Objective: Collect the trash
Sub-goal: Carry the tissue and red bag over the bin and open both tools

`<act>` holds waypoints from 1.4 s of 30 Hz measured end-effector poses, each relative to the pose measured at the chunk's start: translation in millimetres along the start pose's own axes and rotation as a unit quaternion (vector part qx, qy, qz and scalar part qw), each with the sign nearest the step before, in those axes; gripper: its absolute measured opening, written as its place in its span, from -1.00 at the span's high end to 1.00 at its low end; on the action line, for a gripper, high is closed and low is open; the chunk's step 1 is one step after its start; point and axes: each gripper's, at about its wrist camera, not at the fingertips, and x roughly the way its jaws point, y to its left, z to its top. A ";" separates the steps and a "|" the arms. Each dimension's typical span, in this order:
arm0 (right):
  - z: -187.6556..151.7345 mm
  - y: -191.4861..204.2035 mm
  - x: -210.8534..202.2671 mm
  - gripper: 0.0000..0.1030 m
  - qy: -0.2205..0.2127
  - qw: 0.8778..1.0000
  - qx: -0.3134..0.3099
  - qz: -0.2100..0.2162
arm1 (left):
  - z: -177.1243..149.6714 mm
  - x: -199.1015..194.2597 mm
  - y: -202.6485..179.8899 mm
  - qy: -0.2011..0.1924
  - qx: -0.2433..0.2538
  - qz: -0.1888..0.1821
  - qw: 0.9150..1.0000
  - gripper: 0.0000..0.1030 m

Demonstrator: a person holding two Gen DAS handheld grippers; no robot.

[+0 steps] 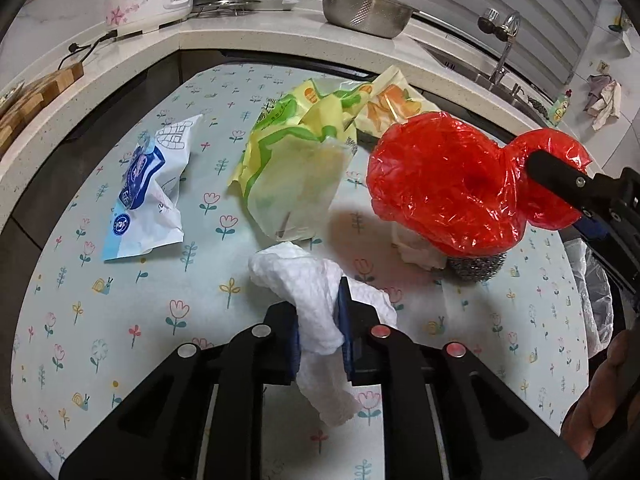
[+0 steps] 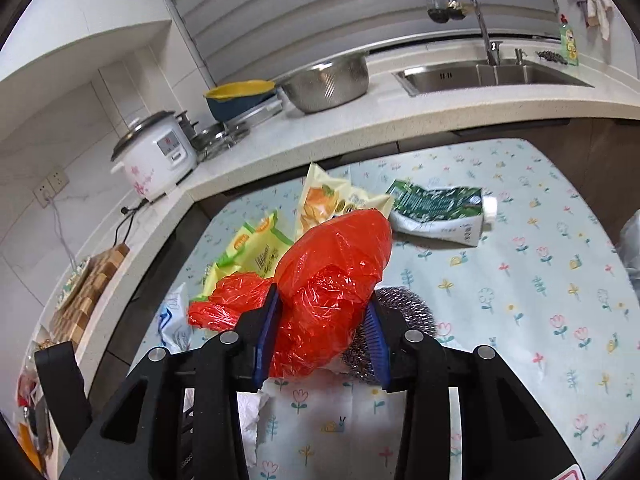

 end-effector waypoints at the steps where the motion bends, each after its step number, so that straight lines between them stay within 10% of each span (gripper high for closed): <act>1: 1.3 -1.4 -6.5 0.27 -0.006 1.000 0.002 0.000 | -0.2 -5.7 -3.7 -0.005 0.003 -0.002 1.000 0.71; 21: -1.4 -84.0 -146.4 0.27 -0.104 0.992 0.061 -0.031 | -20.7 -88.8 -122.2 -0.073 0.107 -0.038 0.991 0.71; 42: -38.7 -223.8 -233.9 0.27 -0.146 0.971 0.155 -0.107 | -60.6 -93.8 -277.0 -0.069 0.223 -0.090 0.968 0.71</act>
